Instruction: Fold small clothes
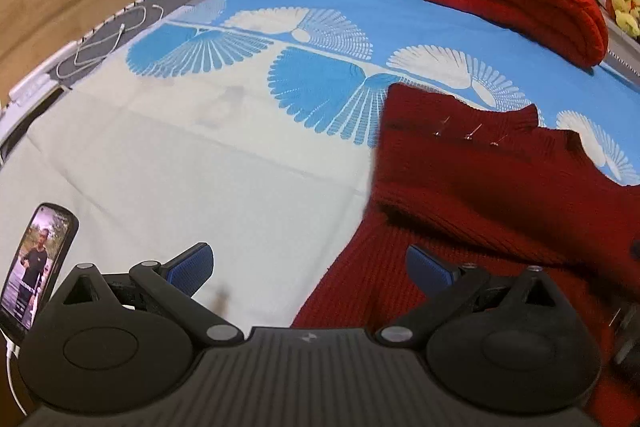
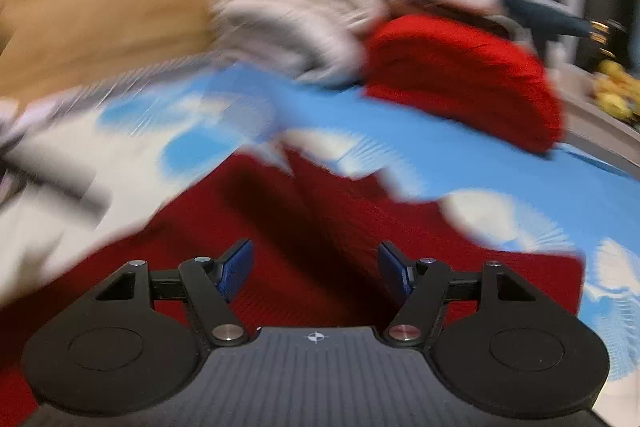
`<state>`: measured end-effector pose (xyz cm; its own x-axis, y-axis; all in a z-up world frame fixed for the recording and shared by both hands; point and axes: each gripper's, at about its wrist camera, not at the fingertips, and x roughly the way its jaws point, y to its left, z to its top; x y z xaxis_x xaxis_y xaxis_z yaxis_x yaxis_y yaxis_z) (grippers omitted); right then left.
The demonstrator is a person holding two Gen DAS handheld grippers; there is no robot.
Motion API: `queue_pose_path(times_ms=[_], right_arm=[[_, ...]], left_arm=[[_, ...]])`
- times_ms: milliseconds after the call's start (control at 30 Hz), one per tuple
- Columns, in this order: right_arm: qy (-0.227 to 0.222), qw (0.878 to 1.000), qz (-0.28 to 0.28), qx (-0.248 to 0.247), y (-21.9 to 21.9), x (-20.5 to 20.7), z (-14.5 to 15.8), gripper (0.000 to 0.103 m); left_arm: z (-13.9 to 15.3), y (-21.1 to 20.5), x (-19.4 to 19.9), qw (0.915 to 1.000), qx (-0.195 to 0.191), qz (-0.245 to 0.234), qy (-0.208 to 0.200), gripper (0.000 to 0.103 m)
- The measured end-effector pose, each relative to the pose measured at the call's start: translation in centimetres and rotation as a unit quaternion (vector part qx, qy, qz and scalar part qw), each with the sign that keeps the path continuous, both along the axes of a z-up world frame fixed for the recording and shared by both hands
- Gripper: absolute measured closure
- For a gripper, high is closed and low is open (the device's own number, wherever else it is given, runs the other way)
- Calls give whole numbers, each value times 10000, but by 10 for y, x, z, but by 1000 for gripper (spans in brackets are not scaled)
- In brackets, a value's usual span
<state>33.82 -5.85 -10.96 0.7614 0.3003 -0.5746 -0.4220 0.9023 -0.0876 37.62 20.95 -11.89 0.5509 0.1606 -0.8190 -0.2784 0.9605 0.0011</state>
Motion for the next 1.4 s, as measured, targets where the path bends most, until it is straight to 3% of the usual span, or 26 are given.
queue_pose_path(times_ms=[67,167,300,400,533,567,667,767,833,900,933,1000,1100,1200,1267,1300,1400], right_arm=[[127,9997,-119,-177,-10,-8,-10,33],[369,9950,-930,54,-54,-2,-5,32],[378,9707,-2275,671,-125,-1,4,32],[263,9554,-2823,830,-152,-7,-9,33],[95,9612,-2705,536,-157,10,-23,46],[128,9624,-2664,525,-156,17,-23,56],[192,9593,-2740,659,-159,47,-20,67],[191,9546,-2939,455,-162,86,-18,83],[489,9493,-3084,365,-169,117,-35,90],[1120,9396,-3235,61,-177,140,-65,99],[1067,9390,-3270,-58,-178,142,-76,100],[853,9449,-3150,-274,-172,140,-76,100],[751,9425,-3254,110,-174,124,-59,94],[685,9573,-2786,370,-166,94,-41,90],[868,9654,-2454,174,-155,82,-44,77],[979,9676,-2329,-34,-148,79,-52,75],[733,9721,-2176,-489,-135,75,-61,73]], left_arm=[[2,3,-2,10000,-30,-12,-27,0],[2,3,-3,10000,-83,-27,-32,0],[1,3,-1,9998,-202,39,-3,0],[-3,-2,1,9998,-192,10,63,0],[-6,-12,2,9998,-127,-91,120,0],[-7,-14,2,9998,-113,-109,120,0],[-11,-18,3,9997,-21,-167,177,0],[-15,-17,6,9996,39,-163,238,0],[-17,-16,8,9995,49,-129,267,0],[-20,-17,11,9994,76,-119,324,0],[-21,-18,13,9993,82,-128,352,0],[-22,-19,14,9991,73,-170,386,0],[-24,-22,13,9988,79,-249,402,0],[-24,-25,12,9989,75,-247,382,0],[-24,-29,12,9989,68,-257,384,0],[-25,-31,12,9988,82,-278,390,0],[-26,-36,12,9985,121,-334,411,0]])
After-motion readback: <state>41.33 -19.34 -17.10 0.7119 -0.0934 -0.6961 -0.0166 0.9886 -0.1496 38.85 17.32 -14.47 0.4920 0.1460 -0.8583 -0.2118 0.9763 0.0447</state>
